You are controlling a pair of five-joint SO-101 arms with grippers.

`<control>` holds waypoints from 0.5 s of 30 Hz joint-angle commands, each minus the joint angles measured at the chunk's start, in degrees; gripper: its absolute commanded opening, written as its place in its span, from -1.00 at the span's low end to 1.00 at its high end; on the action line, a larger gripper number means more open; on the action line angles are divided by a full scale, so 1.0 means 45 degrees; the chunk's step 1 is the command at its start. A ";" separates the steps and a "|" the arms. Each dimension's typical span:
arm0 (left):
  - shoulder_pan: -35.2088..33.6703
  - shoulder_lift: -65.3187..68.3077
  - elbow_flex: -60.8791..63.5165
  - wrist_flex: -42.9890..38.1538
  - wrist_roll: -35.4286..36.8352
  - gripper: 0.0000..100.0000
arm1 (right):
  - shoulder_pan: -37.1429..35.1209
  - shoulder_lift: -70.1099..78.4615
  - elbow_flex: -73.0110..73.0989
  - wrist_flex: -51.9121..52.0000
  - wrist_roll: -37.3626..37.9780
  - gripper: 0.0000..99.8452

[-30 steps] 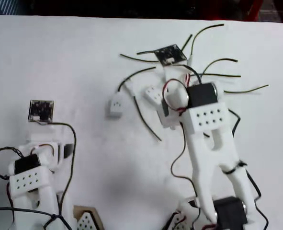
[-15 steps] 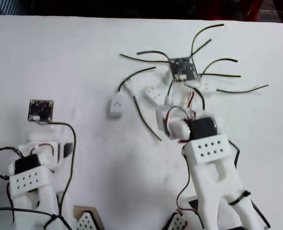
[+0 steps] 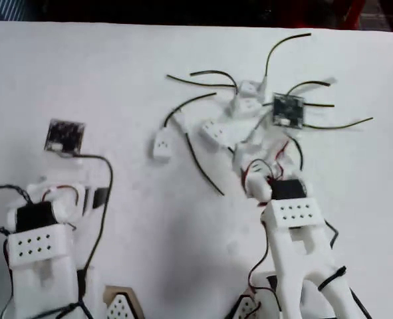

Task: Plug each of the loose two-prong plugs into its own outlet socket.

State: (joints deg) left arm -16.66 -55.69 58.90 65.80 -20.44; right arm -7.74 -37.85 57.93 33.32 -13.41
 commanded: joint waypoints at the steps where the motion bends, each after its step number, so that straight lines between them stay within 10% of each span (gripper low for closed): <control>1: 0.1709 -0.0127 -0.2090 0.1035 0.0039 -0.38 | 0.0420 -0.0342 0.0059 -0.0635 -0.0293 -0.97; 15: 0.5148 0.8801 -0.8088 0.1348 0.1387 -0.39 | 0.0889 -0.0342 0.0176 -0.0811 -0.0860 -0.97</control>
State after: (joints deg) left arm 4.62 -25.54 31.38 71.96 -16.57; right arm -4.75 -37.85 59.16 30.77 -16.04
